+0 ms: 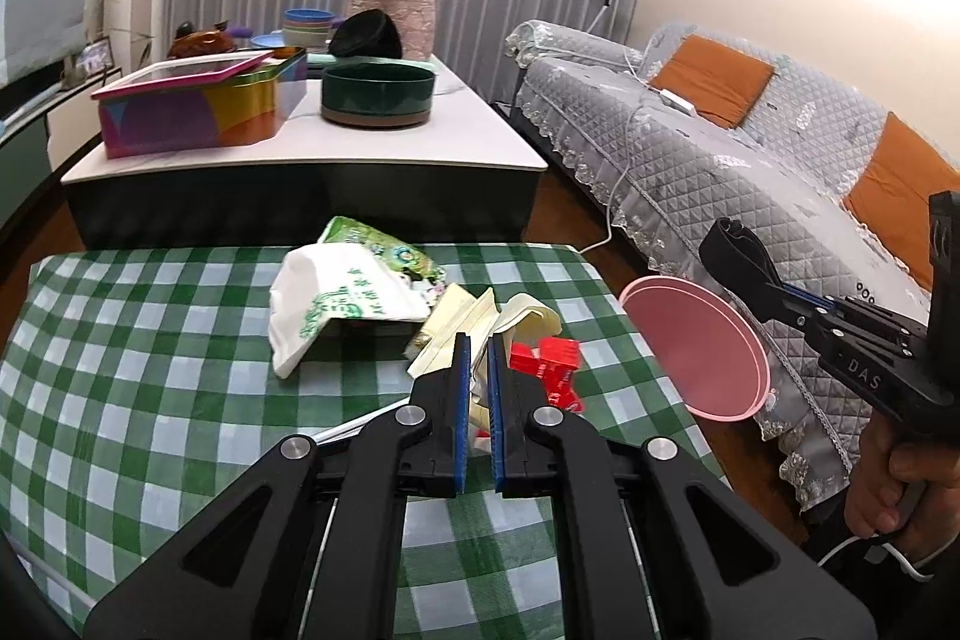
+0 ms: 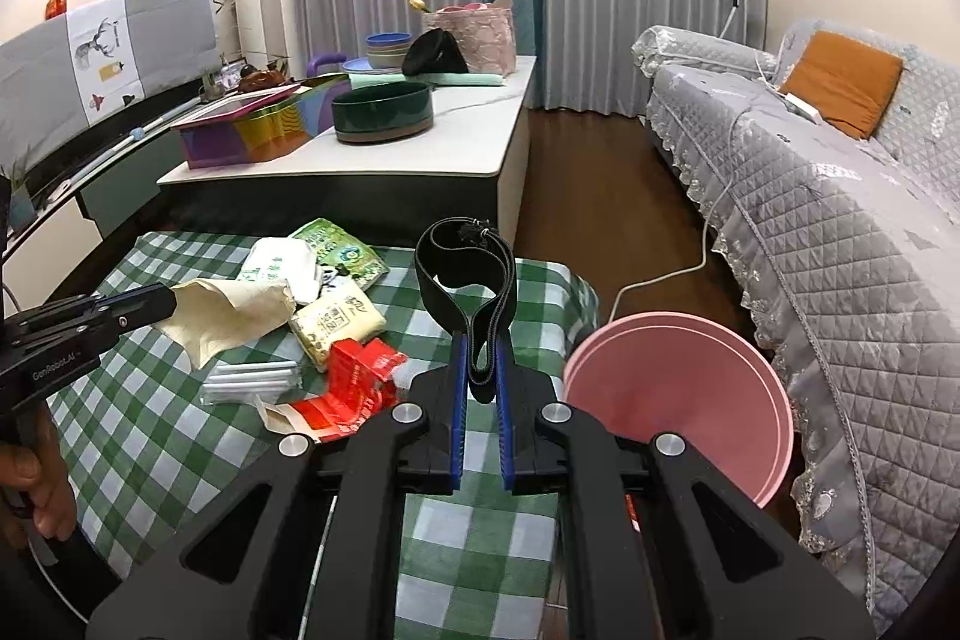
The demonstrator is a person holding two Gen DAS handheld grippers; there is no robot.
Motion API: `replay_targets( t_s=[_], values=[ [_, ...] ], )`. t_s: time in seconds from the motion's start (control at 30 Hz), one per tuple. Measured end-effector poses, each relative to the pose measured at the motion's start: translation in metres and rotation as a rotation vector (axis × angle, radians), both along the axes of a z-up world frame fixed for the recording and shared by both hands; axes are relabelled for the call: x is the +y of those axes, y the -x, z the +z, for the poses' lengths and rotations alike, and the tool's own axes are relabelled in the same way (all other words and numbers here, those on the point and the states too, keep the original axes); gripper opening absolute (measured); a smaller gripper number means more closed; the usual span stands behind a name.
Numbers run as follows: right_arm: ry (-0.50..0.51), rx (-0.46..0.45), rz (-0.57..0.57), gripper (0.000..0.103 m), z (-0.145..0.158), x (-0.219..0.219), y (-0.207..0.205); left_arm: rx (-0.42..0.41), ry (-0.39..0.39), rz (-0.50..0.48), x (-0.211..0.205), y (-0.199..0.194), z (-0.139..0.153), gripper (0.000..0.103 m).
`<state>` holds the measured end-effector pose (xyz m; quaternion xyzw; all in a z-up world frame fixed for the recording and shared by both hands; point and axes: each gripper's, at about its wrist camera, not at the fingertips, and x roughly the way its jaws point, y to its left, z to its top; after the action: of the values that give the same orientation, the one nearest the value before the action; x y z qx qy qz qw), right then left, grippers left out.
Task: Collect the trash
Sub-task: 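Carry both items over the pink bucket and open both tools to drop them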
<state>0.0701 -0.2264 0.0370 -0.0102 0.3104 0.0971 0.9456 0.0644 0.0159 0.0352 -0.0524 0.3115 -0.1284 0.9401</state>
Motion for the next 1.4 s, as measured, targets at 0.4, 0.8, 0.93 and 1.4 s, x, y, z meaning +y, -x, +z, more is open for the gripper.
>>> replay_targets(
  t_s=[0.4, 0.8, 0.93, 1.4],
  values=[
    [0.003, -0.029, -0.046, 0.009, 0.008, -0.018, 0.006, -0.02, -0.015, -0.047, -0.026, 0.003, 0.004, 0.005],
    [-0.036, -0.036, -0.13, 0.009, 0.014, -0.05, -0.009, -0.02, -0.003, -0.043, -0.038, -0.016, 0.021, 0.005],
    [-0.015, -0.044, -0.157, 0.009, 0.018, -0.057, -0.014, -0.025, -0.007, -0.046, -0.049, -0.025, 0.026, 0.005],
    [0.004, -0.04, -0.287, 0.009, 0.026, -0.108, -0.032, -0.008, -0.012, -0.13, -0.12, -0.062, 0.027, 0.005]
  ],
)
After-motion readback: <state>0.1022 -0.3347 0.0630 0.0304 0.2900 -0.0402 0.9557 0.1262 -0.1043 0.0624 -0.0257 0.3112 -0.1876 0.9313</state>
